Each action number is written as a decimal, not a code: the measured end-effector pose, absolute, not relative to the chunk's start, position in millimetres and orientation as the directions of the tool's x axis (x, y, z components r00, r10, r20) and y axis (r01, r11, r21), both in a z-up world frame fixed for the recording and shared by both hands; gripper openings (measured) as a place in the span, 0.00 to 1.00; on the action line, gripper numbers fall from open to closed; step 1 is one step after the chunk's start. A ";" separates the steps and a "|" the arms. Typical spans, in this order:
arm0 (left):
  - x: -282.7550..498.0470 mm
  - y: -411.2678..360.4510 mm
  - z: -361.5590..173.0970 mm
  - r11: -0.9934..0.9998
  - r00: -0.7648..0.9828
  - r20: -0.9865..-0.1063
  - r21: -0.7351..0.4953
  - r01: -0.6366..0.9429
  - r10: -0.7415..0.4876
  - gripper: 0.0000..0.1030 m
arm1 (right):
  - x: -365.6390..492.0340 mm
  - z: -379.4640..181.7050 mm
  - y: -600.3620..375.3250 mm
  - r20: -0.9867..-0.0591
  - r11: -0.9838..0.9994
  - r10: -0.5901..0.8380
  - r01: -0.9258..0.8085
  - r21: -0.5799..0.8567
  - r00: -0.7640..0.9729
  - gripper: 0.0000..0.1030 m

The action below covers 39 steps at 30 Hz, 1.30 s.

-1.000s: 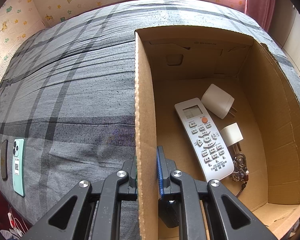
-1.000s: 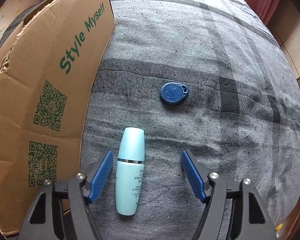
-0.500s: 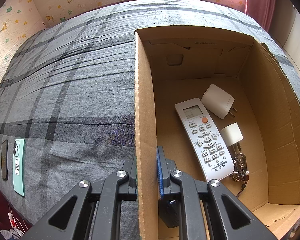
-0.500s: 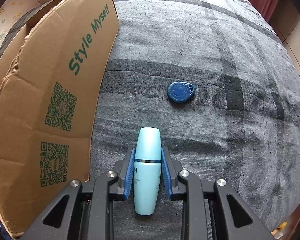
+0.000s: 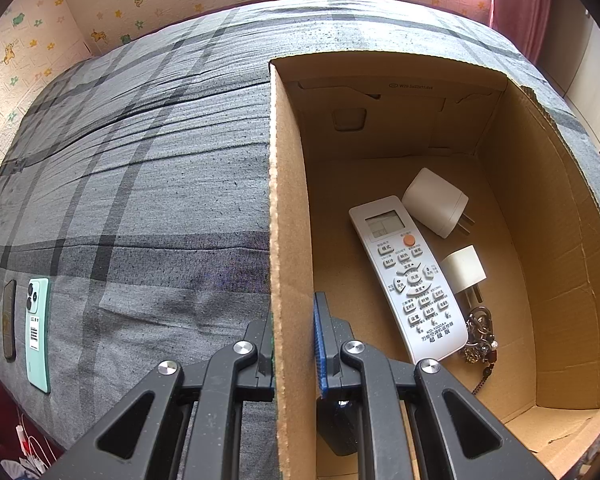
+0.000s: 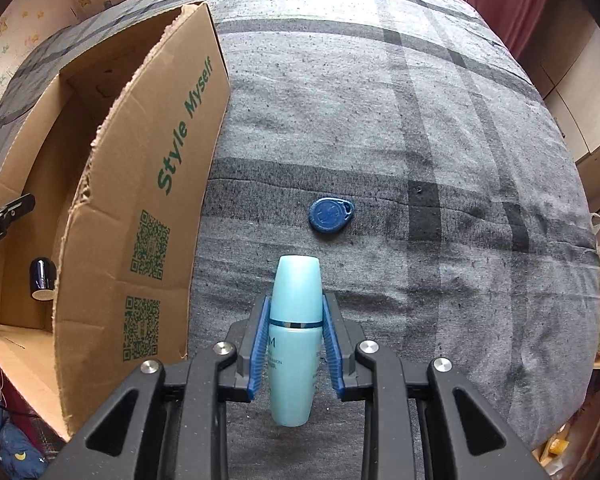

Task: Organize rigid objects
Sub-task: 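Lift the light-blue bottle with the right gripper and carry it over the box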

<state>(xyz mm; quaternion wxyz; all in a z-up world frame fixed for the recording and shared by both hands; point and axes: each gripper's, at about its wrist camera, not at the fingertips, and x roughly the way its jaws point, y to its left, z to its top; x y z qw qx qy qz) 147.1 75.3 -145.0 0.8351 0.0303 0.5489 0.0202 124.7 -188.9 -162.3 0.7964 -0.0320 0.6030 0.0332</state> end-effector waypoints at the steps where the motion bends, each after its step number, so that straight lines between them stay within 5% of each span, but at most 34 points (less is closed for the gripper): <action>1: 147.1 75.4 -144.9 0.997 0.397 -0.916 0.072 -0.001 0.067 0.14 | 125.0 -158.8 -189.2 -0.961 0.996 0.010 -0.089 -0.015 0.276 0.26; 39: 147.5 75.9 -145.3 0.998 0.397 -0.916 0.068 0.000 0.063 0.14 | 150.0 -36.3 -134.6 -0.882 0.977 0.038 -0.201 -0.065 0.470 0.26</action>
